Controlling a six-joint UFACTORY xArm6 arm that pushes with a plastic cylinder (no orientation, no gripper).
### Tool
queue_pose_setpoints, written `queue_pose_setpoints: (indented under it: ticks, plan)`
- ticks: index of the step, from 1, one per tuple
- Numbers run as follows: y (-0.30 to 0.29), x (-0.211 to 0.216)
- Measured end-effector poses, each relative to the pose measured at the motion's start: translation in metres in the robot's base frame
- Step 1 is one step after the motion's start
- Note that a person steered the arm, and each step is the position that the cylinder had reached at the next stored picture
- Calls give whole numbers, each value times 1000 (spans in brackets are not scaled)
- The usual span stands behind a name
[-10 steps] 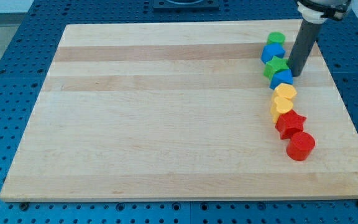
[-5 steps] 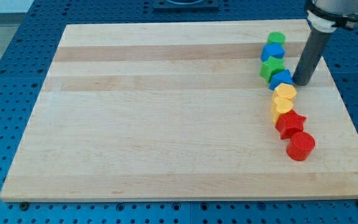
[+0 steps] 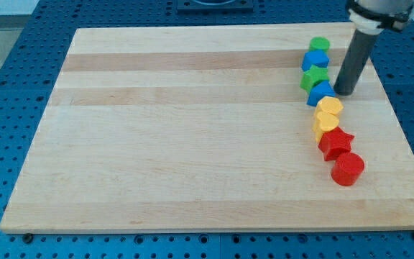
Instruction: Slightly push the green blocks to the left
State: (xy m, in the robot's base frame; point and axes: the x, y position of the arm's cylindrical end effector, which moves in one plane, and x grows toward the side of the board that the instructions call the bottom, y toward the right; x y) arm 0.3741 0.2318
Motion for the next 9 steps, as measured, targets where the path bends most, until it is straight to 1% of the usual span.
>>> queue_pose_setpoints:
  ticks: [2,3,5,9]
  plan:
    - [43,-79]
    - [45,-106]
    - [20,-108]
    - [-11,-108]
